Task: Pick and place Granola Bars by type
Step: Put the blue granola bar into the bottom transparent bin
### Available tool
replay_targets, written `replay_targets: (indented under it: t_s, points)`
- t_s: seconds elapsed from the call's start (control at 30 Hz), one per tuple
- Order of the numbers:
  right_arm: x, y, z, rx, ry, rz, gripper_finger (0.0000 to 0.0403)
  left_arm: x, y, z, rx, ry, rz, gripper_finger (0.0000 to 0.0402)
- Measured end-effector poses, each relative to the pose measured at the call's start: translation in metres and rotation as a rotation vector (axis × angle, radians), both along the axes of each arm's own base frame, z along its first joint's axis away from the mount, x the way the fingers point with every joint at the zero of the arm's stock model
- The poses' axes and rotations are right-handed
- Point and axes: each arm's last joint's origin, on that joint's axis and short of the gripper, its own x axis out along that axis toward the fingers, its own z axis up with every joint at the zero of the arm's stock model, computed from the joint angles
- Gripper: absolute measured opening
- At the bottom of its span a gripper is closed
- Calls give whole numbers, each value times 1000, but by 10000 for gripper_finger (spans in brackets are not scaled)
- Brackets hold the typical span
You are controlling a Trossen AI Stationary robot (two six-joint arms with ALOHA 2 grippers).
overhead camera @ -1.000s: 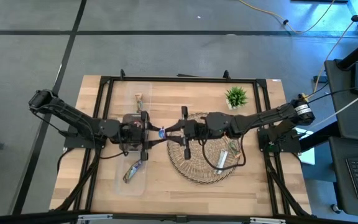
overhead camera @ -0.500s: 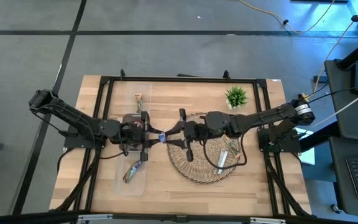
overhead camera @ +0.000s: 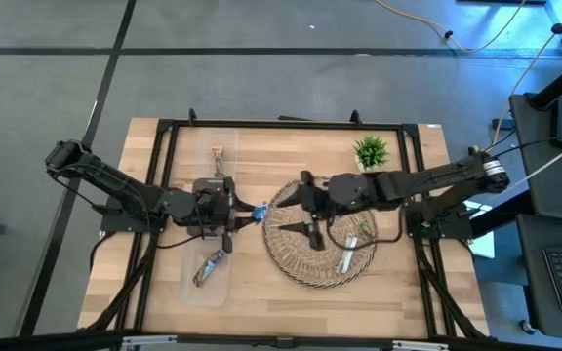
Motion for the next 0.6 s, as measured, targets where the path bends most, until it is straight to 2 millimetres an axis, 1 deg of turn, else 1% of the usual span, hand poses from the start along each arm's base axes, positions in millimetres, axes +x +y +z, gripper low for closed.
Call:
replay_targets:
  t_s: [0.1,0.2,0.33,0.43,0.5,0.6]
  points:
    - [-15,-5,-9,29,176,-98,263,-5,-3,-5,-95,58,-13,71]
    - [-31,-10,-24,61,392,-204,263,-13,-8,-12,-244,147,-28,69]
    - [-47,-14,-43,103,647,-354,263,-24,-19,-21,-444,301,-121,68]
    - [-52,-16,-50,92,729,-440,263,-31,-30,-28,-565,407,-191,68]
    - [-52,-17,-51,71,718,-489,263,-37,-39,-33,-610,494,-249,68]
    - [-50,-18,-51,52,692,-514,263,-46,-49,-41,-681,616,-268,67]
